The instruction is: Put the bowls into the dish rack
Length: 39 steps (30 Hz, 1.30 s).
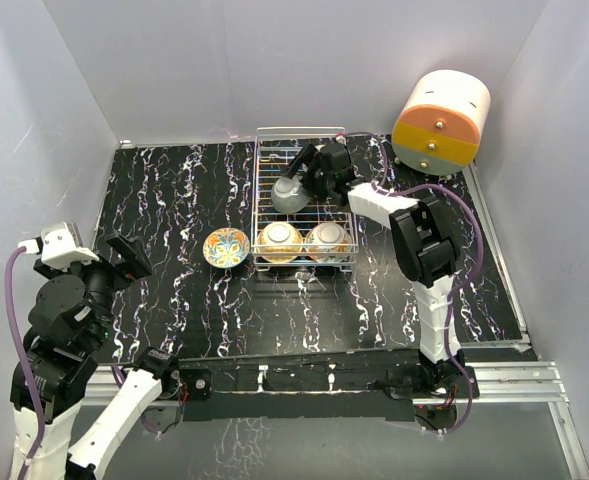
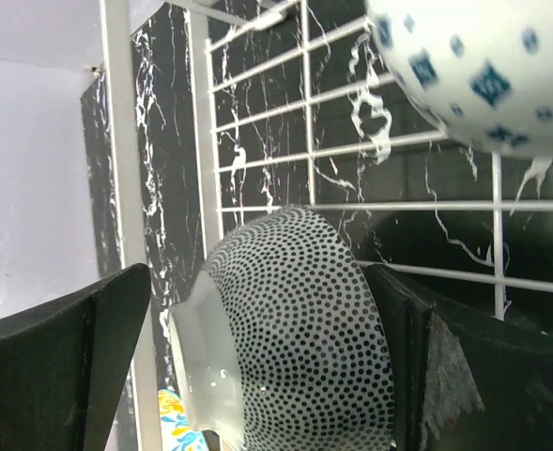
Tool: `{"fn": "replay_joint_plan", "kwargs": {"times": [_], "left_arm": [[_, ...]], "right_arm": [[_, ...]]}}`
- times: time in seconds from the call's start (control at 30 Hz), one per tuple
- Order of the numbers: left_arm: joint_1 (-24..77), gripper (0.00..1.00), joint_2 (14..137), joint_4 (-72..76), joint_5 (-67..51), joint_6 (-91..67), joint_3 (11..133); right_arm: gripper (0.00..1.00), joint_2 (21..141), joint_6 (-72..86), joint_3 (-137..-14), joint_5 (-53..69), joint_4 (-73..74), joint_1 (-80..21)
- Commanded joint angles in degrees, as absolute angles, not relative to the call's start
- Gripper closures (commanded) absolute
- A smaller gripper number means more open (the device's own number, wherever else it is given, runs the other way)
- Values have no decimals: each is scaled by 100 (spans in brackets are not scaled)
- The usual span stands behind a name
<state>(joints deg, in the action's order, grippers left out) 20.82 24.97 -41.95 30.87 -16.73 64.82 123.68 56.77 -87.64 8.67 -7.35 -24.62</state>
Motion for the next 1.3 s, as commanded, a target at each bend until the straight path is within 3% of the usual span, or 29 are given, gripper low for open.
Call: {"fn": "replay_joint_plan", "kwargs": {"times": [0.0, 0.13, 0.47, 0.87, 1.27], "left_arm": [[2105, 3, 2522, -4044, 3050, -1696, 6447], [2101, 3, 2530, -4006, 3000, -1729, 6391], [2101, 3, 2574, -3988, 2966, -1714, 6424], [2101, 3, 2619, -3865, 2971, -1646, 6300], [2101, 3, 2558, -3918, 3085, -1573, 6238]], "right_arm": [[1, 12267, 4506, -9961, 593, 394, -2443], [1, 12499, 3922, -10499, 579, 1216, -2443], [1, 12352, 3614, -10073, 454, 1208, -2458], [1, 11802, 1814, -10300, -989, 1886, -3467], [1, 11487, 1831, -9844, -1366, 1598, -3631]]}}
